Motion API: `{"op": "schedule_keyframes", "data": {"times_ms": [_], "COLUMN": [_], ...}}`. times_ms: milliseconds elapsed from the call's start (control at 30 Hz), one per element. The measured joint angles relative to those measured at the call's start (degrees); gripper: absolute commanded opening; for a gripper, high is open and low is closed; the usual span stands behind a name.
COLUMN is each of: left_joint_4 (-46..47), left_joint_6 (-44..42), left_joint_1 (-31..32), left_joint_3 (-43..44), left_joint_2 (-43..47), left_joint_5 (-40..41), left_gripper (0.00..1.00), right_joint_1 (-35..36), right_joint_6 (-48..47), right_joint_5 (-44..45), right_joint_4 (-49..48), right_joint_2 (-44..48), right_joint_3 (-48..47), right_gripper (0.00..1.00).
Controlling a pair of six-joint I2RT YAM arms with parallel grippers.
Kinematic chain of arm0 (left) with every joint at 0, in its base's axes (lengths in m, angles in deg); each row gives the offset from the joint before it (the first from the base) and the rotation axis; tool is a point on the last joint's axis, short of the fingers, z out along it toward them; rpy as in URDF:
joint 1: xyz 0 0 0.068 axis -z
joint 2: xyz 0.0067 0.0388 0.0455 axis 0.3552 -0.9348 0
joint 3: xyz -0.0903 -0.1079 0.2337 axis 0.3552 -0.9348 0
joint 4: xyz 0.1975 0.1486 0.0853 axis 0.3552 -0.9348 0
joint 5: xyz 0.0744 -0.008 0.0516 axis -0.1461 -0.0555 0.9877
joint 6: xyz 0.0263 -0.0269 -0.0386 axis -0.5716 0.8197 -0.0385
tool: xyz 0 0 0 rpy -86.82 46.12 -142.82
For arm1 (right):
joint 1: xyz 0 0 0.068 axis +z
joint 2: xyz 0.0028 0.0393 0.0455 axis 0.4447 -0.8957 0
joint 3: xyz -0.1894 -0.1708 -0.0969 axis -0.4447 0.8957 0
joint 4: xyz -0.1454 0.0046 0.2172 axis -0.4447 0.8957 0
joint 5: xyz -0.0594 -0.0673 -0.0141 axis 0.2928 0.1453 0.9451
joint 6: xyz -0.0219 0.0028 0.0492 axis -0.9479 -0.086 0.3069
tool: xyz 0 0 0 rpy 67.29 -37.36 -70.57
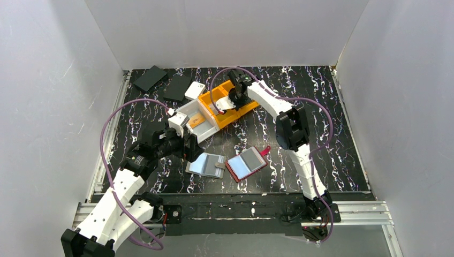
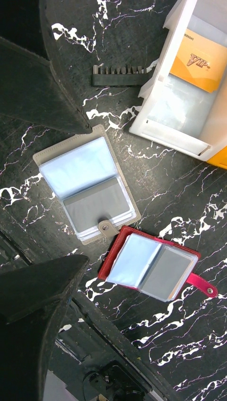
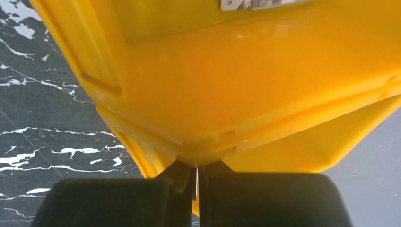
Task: Take the credit cards out of the card holder
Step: Place the credit card in the storage box.
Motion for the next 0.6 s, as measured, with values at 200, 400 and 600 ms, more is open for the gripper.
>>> {"op": "schedule_keyframes", "data": {"times_ms": [200, 400, 600], "left_joint_4": [0.0, 0.02, 0.28], "left_joint_6": [0.0, 0.0, 0.0], "left_joint_1": [-0.2, -0.37, -0.46], "left_joint_3": [-0.04, -0.09, -0.09], "left_joint_2": [0.0, 0.0, -0.22], "left_joint_5": [0.0, 0.04, 0.07], "left_gripper": [0.98, 0.98, 0.98], "right_joint_1": [-0.57, -0.98, -1.31], "right_joint_6": [-0.13, -0.15, -0.17], "right_joint_5": [-0.59, -1.22, -1.95], "right_joint_4": [-0.68, -2.86, -4.61], "right_joint_2": [-1.18, -1.88, -2.16], "right_joint_3": [-0.83, -1.38, -1.38], "right_gripper": [0.01, 0.04, 0.03]}}
